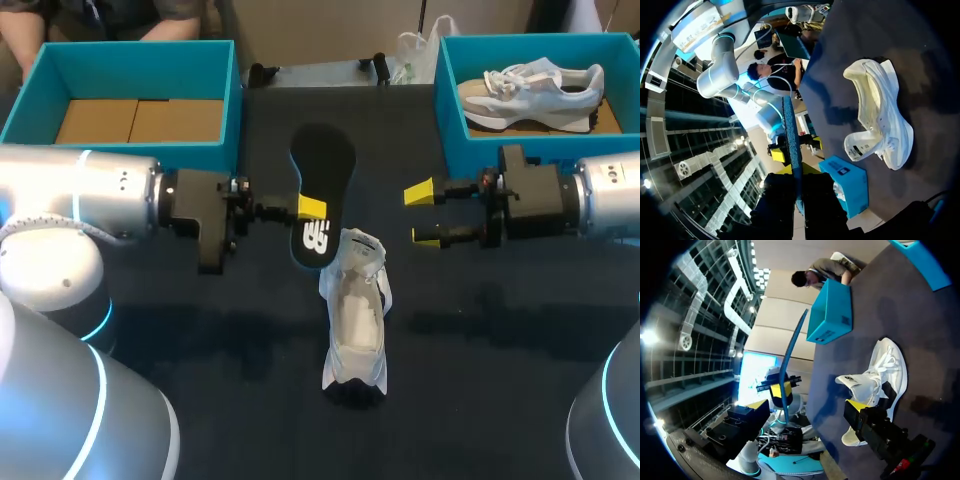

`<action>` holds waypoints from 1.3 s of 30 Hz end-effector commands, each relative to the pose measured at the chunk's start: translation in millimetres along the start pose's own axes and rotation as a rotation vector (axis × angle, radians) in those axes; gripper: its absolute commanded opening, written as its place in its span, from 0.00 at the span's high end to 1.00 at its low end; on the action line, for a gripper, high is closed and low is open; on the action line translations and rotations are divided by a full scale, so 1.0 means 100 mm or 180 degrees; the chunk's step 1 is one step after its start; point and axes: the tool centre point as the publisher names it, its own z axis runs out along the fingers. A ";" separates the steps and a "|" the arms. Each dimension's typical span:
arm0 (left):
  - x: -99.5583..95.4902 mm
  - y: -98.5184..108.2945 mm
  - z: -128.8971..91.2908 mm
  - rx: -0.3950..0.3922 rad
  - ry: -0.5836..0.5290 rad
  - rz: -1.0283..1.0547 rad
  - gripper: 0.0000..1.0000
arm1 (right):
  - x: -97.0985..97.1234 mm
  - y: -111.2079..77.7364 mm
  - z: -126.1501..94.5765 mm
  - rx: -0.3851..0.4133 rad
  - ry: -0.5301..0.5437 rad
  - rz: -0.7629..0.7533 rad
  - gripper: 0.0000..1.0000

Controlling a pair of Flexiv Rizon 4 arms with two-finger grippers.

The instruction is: Take the shoe out of the shoebox, open the shoe tongue, remove and reinsert the insole, then place the shoe into the shoebox

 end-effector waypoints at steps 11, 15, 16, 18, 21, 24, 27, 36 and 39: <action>0.07 -0.14 0.10 -0.0060 -0.0011 -0.0062 1.00 | 0.04 0.33 0.45 -0.0015 0.0005 -0.0022 0.00; 0.05 -0.17 0.11 -0.0044 0.0002 -0.0022 1.00 | 0.01 0.37 0.50 -0.0035 0.0037 -0.0018 0.00; 0.05 -0.18 0.11 -0.0040 0.0003 -0.0008 1.00 | 0.00 0.38 0.51 -0.0036 0.0038 -0.0016 0.00; 0.05 -0.19 0.12 -0.0037 0.0007 0.0009 1.00 | 0.01 0.42 0.52 -0.0073 0.0074 -0.0012 0.00; 0.05 -0.20 0.13 -0.0039 0.0013 0.0020 1.00 | 0.05 0.45 0.55 -0.0092 0.0084 -0.0007 0.00; 0.06 -0.20 0.14 -0.0057 0.0022 0.0028 1.00 | 0.10 0.46 0.61 -0.0111 0.0115 0.0011 0.00; 0.08 -0.19 0.16 -0.0084 0.0037 0.0021 1.00 | 0.13 0.44 0.69 -0.0104 0.0150 0.0032 0.00; 0.11 -0.18 0.15 -0.0133 0.0074 0.0012 1.00 | 0.20 0.35 0.81 -0.0076 0.0149 0.0211 0.15; 0.11 -0.18 0.15 -0.0145 0.0075 0.0020 1.00 | 0.22 0.34 0.84 -0.0059 0.0144 0.0256 0.33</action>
